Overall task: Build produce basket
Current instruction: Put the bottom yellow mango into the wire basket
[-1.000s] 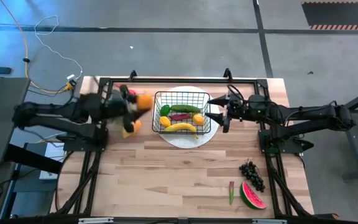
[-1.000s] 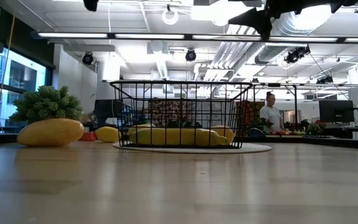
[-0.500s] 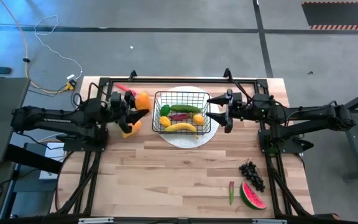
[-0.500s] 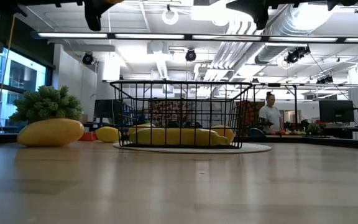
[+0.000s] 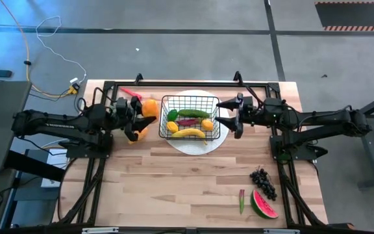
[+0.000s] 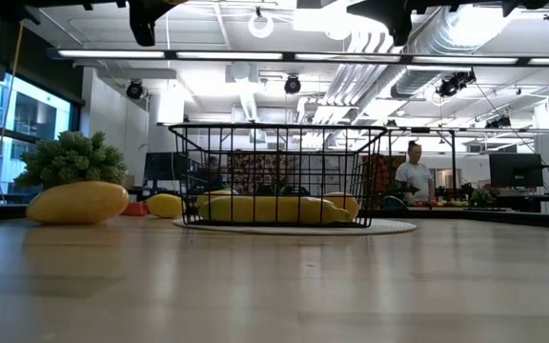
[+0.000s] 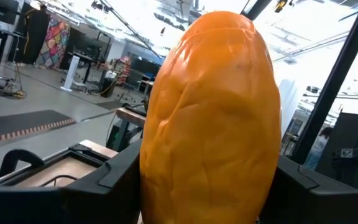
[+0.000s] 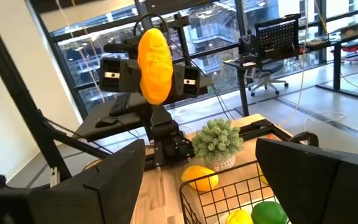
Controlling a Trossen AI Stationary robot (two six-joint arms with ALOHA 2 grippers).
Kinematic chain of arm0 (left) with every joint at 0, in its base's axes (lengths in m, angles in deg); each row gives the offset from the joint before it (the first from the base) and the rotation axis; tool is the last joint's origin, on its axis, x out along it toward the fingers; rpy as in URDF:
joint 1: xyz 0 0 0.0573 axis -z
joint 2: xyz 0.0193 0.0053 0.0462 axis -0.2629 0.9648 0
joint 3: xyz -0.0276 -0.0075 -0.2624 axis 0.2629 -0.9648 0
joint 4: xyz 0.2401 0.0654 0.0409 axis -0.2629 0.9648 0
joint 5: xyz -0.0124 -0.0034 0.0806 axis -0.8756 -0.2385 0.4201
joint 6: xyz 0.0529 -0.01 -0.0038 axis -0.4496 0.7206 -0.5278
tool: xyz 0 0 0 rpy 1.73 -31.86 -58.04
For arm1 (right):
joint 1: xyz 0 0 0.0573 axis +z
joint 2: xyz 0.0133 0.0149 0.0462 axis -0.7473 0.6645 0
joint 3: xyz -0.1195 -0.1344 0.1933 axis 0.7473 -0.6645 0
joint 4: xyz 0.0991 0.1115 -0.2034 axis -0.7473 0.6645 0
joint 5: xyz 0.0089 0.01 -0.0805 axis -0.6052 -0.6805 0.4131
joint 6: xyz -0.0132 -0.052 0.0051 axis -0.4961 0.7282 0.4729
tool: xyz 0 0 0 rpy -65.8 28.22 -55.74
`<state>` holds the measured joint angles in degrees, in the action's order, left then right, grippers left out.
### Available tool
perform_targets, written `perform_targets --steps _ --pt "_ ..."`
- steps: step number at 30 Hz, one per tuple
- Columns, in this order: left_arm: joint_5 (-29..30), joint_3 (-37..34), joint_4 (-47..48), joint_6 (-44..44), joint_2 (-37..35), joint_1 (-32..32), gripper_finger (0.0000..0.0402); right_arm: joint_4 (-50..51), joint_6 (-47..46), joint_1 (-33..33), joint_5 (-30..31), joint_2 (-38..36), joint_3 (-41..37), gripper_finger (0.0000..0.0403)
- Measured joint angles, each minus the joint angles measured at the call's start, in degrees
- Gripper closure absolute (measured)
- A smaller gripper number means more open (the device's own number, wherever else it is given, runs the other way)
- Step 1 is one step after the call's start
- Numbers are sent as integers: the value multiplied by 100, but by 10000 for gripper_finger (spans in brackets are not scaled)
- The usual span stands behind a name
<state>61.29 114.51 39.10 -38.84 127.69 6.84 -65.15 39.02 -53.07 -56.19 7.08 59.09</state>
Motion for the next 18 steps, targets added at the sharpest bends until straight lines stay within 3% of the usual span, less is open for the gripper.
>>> perform_targets --steps 11,15,18 --pt "116 80 350 181 101 0 179 -9 -53 0 -3 55 0 114" --pt "520 737 1272 198 569 -62 179 -135 -53 0 -3 59 0 114" --pt "461 1542 2205 -87 1182 -241 179 -300 -55 0 -5 57 0 114"
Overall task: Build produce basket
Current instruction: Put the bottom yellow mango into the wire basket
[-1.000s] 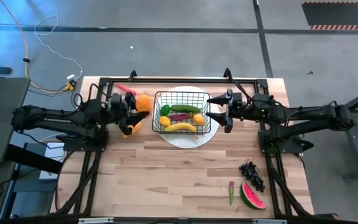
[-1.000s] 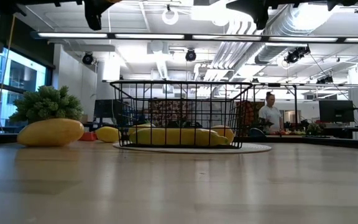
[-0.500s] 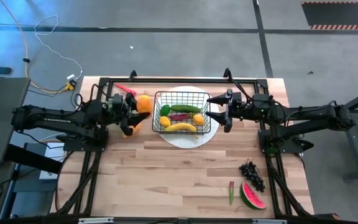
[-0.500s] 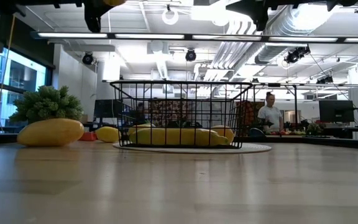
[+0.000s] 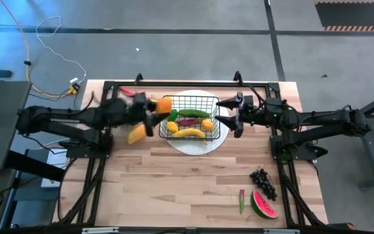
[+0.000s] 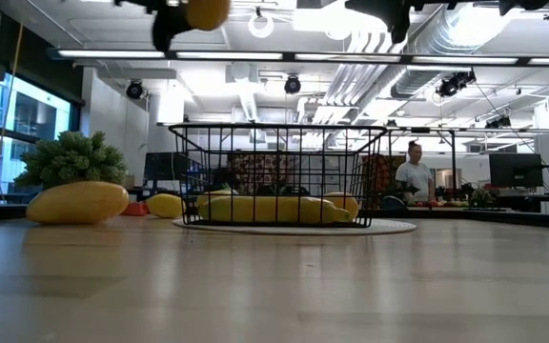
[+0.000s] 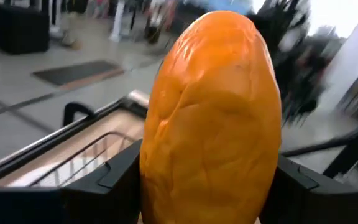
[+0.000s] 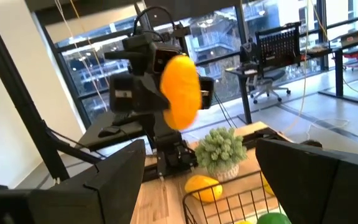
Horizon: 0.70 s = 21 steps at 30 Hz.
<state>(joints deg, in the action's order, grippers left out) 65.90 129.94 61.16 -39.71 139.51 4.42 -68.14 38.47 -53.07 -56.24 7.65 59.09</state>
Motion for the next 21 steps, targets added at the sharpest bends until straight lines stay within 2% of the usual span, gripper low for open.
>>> perform_targets --steps 7,11,15,21 --pt "-451 2153 2127 -853 1989 -628 179 -90 2 0 -13 -1 0 114" --pt "-516 3042 2899 -1391 3111 -860 179 -88 2 0 -13 -1 0 114" --pt "-481 3533 3123 -1843 3960 -922 179 -85 2 0 -13 -1 0 114" --pt "-479 3658 3381 -1992 4648 -870 179 -36 2 0 -13 -1 0 114"
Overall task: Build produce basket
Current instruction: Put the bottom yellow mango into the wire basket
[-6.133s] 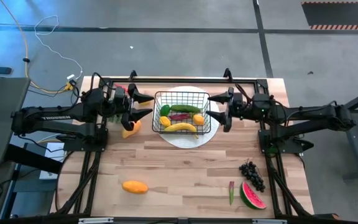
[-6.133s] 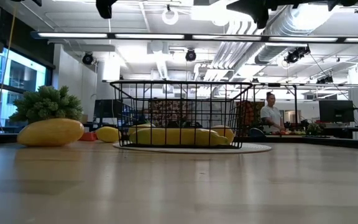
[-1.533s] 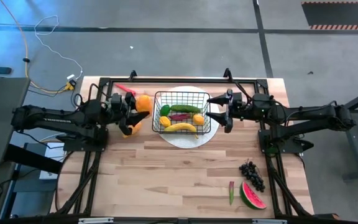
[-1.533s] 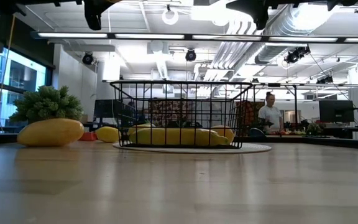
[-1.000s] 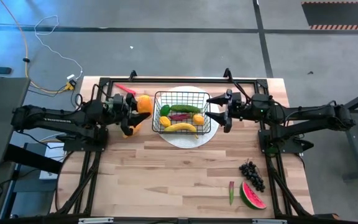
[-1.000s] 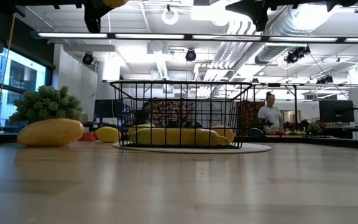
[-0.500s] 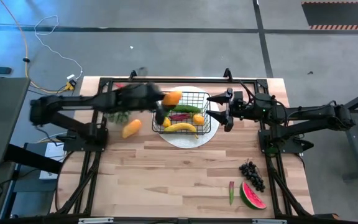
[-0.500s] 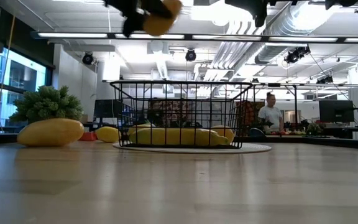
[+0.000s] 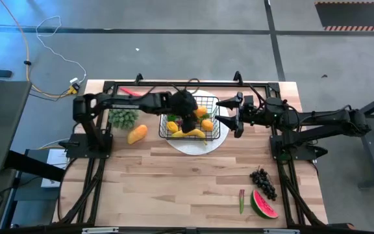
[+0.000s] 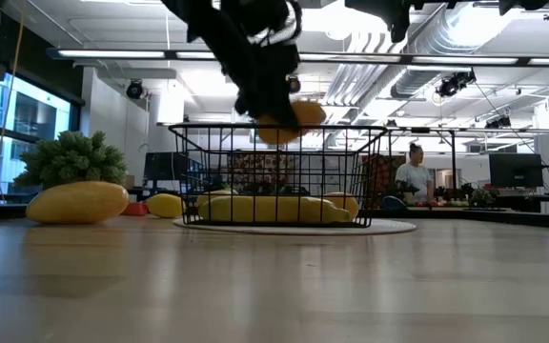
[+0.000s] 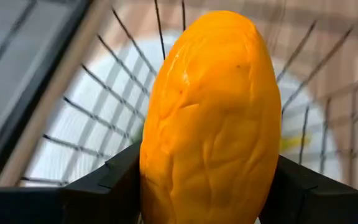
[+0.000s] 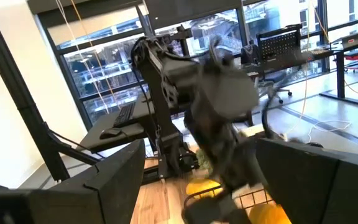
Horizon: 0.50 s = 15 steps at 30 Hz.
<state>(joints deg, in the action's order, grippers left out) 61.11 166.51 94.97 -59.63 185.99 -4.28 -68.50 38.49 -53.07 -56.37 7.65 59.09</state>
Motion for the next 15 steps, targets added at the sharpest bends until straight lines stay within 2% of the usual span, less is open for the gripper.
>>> perform_targets --steps 2,6,8,10,15 --pt "118 0 178 -186 158 8 179 -2 0 0 0 0 0 114" --pt "883 0 539 -314 433 -15 178 -1 0 0 0 0 0 114" --pt "1043 0 579 -377 513 -66 178 4 0 0 0 0 0 114" --pt "804 0 521 -469 593 -128 178 7 -27 -1 1 0 0 114" --pt "-252 3 463 -621 728 -310 178 81 -193 -1 0 0 0 114"
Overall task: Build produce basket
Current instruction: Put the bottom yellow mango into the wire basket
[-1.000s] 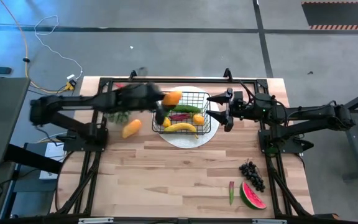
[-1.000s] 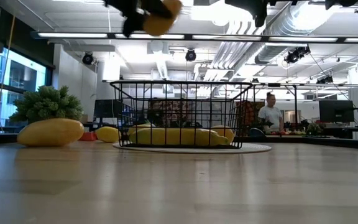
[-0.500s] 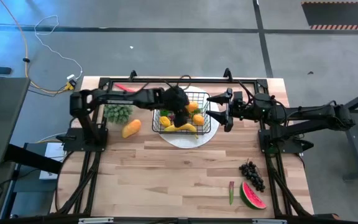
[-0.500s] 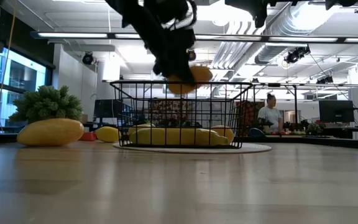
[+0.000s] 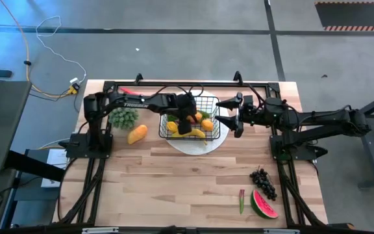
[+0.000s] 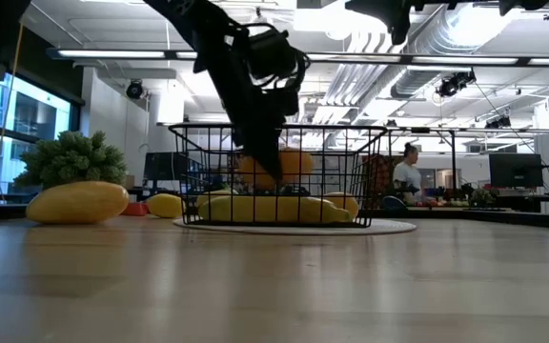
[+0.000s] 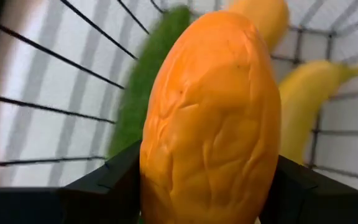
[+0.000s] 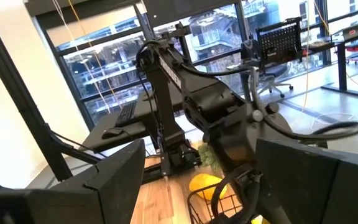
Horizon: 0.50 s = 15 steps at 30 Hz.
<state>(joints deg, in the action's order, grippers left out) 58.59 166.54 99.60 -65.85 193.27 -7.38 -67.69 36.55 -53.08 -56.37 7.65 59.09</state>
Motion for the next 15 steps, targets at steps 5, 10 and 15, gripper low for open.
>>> perform_targets --steps 5,10,15 --pt "16 -8 92 41 177 -69 178 50 -90 0 0 7 0 114" --pt "129 -10 67 38 254 -67 178 49 -89 1 0 45 0 114" --pt "128 -8 11 -48 238 -65 159 79 -89 1 0 85 -2 114"
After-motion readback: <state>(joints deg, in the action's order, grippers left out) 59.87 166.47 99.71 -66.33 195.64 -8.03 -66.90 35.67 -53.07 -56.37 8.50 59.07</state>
